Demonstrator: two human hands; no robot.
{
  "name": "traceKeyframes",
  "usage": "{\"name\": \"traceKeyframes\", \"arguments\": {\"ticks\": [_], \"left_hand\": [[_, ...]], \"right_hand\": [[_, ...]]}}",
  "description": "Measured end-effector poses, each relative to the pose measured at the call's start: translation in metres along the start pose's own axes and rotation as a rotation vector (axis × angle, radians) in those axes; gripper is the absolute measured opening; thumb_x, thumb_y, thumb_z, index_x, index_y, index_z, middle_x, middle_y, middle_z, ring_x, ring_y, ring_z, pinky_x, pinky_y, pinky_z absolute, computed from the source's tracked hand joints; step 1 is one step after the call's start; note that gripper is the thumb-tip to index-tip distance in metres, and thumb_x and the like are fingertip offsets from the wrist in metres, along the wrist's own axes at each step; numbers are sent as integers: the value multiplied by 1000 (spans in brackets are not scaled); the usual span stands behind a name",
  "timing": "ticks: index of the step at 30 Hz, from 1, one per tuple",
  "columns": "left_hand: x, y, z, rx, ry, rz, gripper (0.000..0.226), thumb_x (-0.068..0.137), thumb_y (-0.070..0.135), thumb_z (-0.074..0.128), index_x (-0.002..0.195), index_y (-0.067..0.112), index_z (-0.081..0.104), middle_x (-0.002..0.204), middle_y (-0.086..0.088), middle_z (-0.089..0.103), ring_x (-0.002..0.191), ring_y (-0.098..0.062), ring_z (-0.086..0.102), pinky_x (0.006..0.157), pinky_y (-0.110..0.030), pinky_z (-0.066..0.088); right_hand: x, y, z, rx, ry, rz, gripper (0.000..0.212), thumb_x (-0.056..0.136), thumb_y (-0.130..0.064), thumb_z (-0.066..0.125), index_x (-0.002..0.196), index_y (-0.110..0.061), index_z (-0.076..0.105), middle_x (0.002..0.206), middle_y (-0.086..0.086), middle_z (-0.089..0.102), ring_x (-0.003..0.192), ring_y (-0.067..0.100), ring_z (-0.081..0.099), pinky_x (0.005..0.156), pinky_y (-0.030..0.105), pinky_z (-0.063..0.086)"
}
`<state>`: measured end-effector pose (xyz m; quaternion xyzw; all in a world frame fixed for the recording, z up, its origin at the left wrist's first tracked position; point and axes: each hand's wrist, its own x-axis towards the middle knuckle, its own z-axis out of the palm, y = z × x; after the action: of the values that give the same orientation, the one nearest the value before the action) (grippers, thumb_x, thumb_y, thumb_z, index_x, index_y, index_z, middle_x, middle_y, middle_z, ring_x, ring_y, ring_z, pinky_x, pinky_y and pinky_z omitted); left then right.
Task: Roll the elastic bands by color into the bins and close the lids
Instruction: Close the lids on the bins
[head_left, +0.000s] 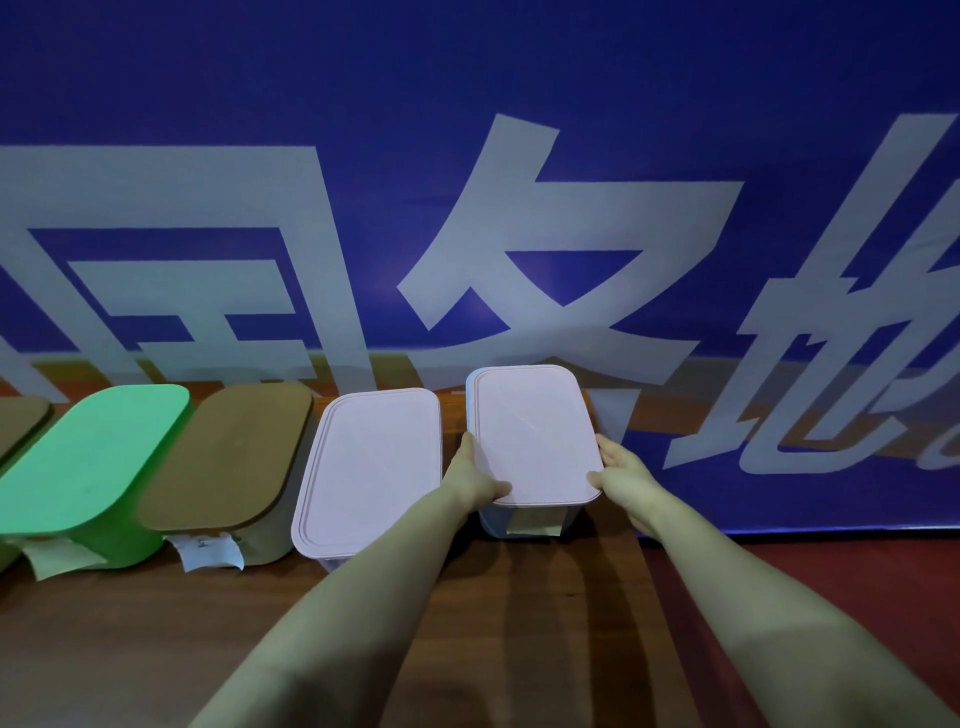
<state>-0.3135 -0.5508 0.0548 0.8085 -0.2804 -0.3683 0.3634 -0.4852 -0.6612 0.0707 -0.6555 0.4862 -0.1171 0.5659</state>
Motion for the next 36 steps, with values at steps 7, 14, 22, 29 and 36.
{"name": "traceKeyframes", "arguments": {"ticks": [7,14,22,29,36], "left_hand": [[2,-3,-4,36,30,-1,78,76,13,77,138,13,30,134,-7,49,122,-27,48,103,-35,41],[1,-1,-5,68,6,-8,85,79,16,75,145,14,22,139,-6,45,126,-28,45,105,-35,38],[3,1,-5,122,4,-19,85,81,18,72,148,12,20,142,-6,43,128,-28,44,105,-34,37],[6,2,-6,161,0,-43,86,88,19,66,152,12,10,149,-7,35,134,-28,38,107,-34,33],[2,25,-1,439,6,46,90,84,2,61,151,6,1,159,-11,3,144,-26,20,112,-31,30]], "right_hand": [[-2,-11,0,-11,-26,-33,60,89,15,41,140,-17,43,137,2,53,120,13,44,96,29,36],[-4,-8,2,-12,-41,-20,64,89,14,39,143,-20,39,139,1,51,132,18,41,99,30,34],[-6,-7,-3,-13,-61,11,60,94,7,43,146,-21,33,143,2,48,135,22,39,106,37,33],[-3,-3,-8,-70,-126,-4,63,96,-2,47,150,-25,24,150,0,39,140,21,32,113,40,26],[8,-10,-6,-477,-77,-140,81,88,-4,52,152,-27,8,160,-4,6,147,23,13,115,41,23]]}}
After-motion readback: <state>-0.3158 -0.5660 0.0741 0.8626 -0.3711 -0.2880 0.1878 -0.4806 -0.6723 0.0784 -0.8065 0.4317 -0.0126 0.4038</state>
